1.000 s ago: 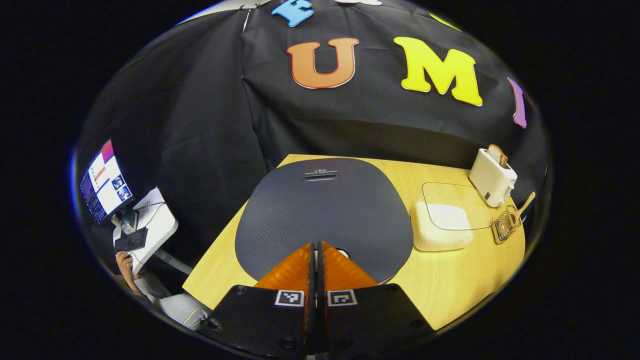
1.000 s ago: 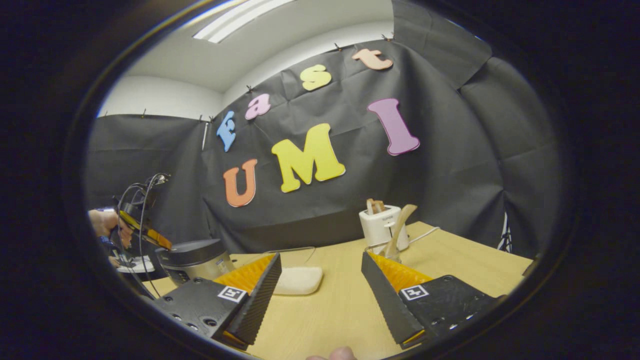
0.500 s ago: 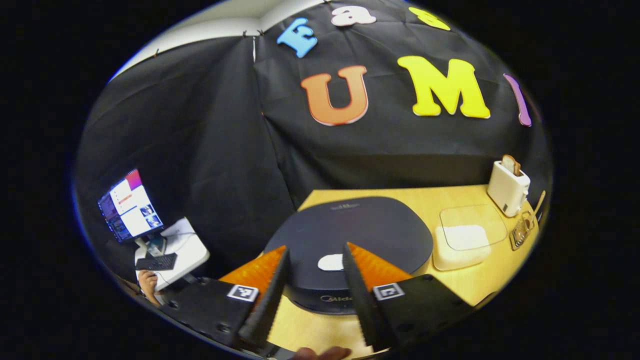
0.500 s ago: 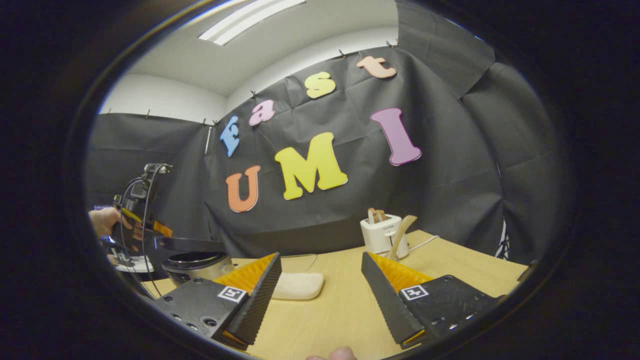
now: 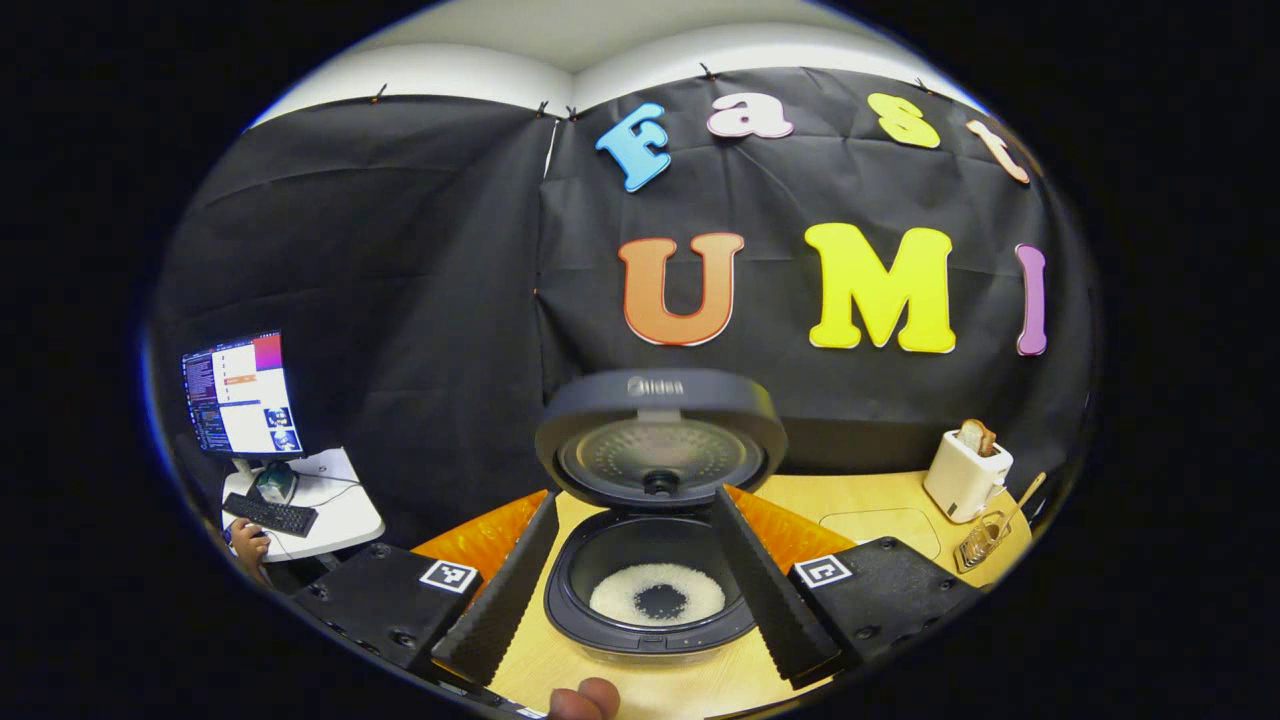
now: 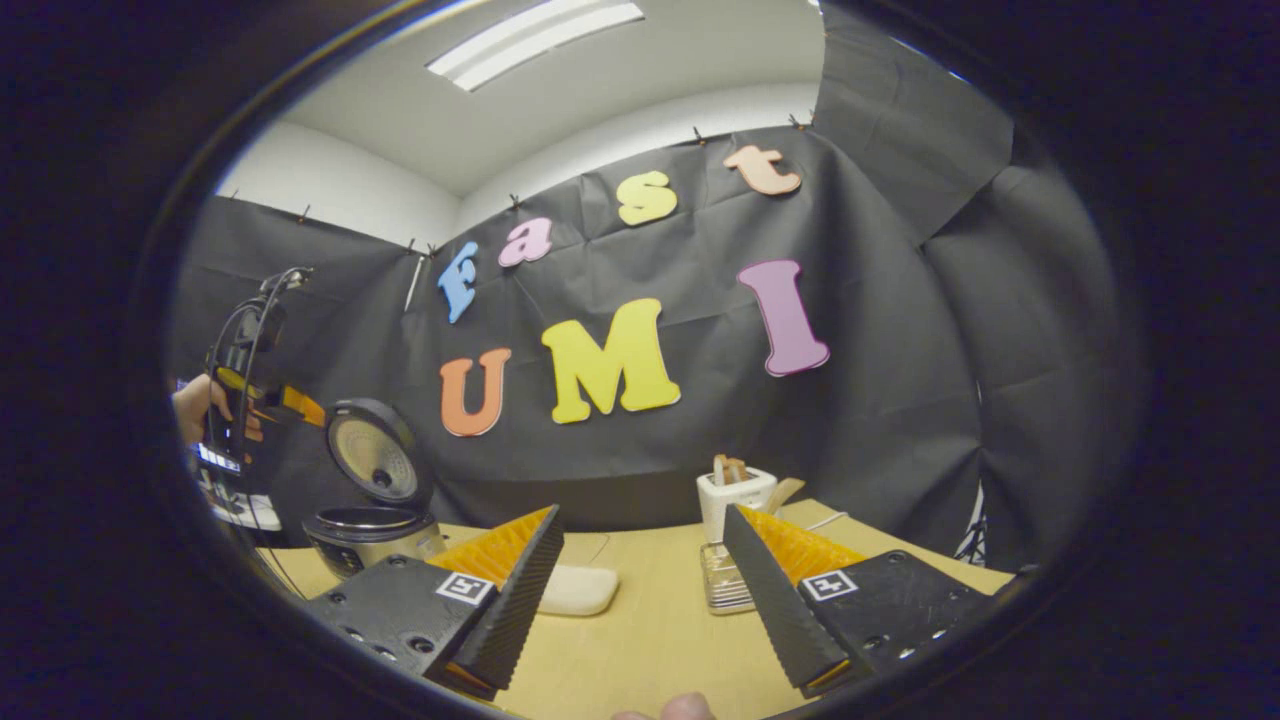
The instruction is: Close the left gripper, press the button to open the rice cooker; take a wooden spoon from the chopstick holder with the right hand, scoop a spoonful of rice and pour it into the rice cooker, then put the wooden spoon back into the chopstick holder.
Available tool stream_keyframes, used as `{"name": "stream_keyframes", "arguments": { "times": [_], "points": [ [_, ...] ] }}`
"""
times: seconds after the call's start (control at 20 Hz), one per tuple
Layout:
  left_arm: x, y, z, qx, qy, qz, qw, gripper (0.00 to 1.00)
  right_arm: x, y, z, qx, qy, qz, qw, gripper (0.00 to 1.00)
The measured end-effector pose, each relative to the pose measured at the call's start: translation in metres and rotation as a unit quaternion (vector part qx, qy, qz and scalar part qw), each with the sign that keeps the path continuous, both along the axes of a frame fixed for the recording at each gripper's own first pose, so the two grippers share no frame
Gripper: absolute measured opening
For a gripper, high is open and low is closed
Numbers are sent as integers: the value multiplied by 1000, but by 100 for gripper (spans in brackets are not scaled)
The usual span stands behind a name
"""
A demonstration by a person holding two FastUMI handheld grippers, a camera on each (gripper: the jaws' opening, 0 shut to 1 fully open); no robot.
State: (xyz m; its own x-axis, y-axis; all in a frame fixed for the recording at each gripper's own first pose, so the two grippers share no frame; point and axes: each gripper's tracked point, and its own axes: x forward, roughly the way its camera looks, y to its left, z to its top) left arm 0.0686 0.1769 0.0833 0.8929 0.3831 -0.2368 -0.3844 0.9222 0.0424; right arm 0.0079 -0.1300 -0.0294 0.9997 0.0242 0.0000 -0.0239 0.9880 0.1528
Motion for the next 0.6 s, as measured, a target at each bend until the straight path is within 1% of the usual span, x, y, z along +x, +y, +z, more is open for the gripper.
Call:
{"name": "stream_keyframes", "arguments": {
  "times": [0.1,0.15,0.25,0.3,0.35,0.4,0.45,0.5,0.6],
  "points": [
    [-5,-10,2,3,-21,-10,1000,99,-3,-5,8,-14,-3,-7,1000,96],
    [-9,-16,0,0,-30,-17,999,99,-4,-8,11,-23,-4,-11,1000,91],
    [-17,-27,-8,-5,-45,-28,999,99,-5,-23,12,-38,-2,-28,999,91],
    [-23,-34,-16,-11,-51,-35,998,99,-5,-29,10,-42,3,-35,998,95],
    [-27,-42,-24,-18,-56,-41,997,99,-4,-34,7,-45,10,-40,998,95],
    [-34,-49,-32,-27,-59,-45,997,99,-4,-40,4,-47,18,-45,998,91],
    [-39,-55,-37,-33,-66,-47,996,95,-2,-45,1,-48,27,-51,997,99],
    [-43,-58,-43,-32,-71,-47,996,99,0,-48,-1,-52,35,-55,997,95],
    [-50,-68,-55,-25,-68,-56,996,99,7,-52,-5,-59,45,-57,996,95]
  ]
}}
